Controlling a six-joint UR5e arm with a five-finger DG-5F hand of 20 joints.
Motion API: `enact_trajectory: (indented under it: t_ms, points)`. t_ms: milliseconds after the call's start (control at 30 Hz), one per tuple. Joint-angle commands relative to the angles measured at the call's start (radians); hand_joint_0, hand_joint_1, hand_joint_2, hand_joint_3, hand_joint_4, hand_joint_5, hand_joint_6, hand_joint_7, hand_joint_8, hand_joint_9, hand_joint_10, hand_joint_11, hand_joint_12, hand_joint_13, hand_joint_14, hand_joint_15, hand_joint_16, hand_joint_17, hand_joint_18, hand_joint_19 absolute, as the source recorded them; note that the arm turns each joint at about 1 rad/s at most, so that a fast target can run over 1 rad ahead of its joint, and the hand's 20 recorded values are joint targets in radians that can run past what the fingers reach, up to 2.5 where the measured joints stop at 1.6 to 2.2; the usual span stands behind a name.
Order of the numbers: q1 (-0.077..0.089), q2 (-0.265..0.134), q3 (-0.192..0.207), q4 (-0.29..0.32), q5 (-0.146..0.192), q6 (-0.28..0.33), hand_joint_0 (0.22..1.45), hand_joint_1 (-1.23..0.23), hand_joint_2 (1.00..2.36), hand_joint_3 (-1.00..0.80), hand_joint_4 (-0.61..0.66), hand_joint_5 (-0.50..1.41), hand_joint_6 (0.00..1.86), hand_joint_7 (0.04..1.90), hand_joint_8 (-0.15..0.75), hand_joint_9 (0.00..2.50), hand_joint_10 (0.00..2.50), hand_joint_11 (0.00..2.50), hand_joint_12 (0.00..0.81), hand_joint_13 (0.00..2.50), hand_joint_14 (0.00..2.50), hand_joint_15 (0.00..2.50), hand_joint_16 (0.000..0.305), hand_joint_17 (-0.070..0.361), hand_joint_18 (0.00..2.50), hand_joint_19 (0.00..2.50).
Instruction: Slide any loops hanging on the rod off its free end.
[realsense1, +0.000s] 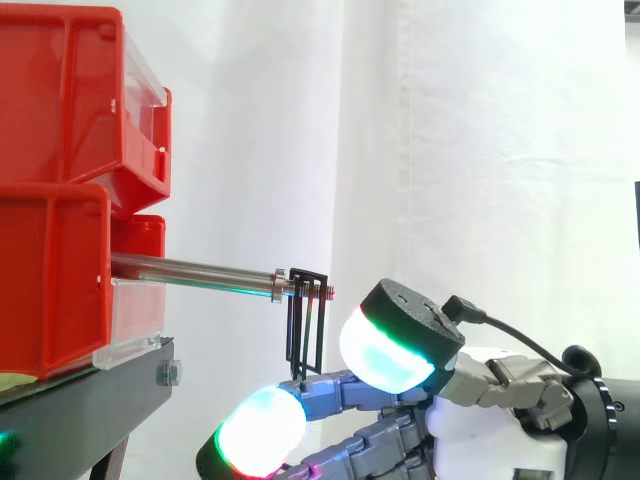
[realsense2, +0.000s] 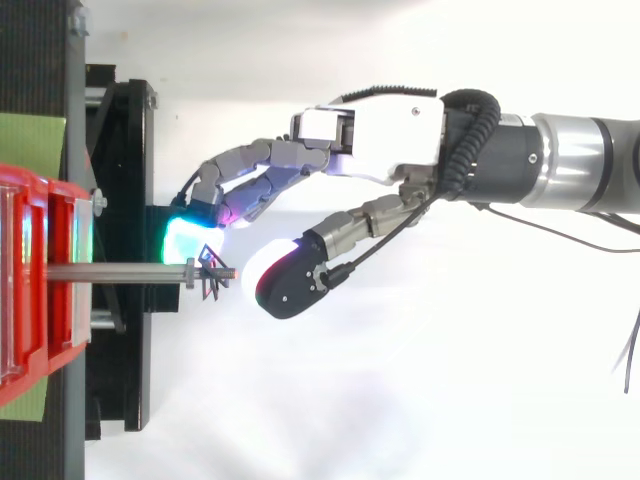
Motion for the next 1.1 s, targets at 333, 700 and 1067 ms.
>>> enact_trajectory:
  t_ms: [333,700,1067]
  points:
    - [-0.001,0.0,0.001,0.05,-0.004,-0.065,0.59,-0.67,1.0,-0.5,0.27,-0.19,0.5,1.06,0.278,0.61,0.0,0.05,0.327,0.55,0.0,0.0,0.05,0.112,0.61,0.32]
    - [-0.001,-0.024,0.001,0.136,0.001,-0.142,0.58,-0.65,1.0,-0.5,0.27,-0.19,0.5,1.04,0.28,0.61,0.0,0.05,0.329,0.54,0.0,0.0,0.05,0.112,0.6,0.32]
    - [-0.002,-0.035,0.001,0.156,-0.003,-0.139,0.59,-0.6,1.0,-0.5,0.26,-0.17,0.5,1.11,0.283,0.62,0.0,0.05,0.327,0.54,0.0,0.0,0.049,0.11,0.59,0.34]
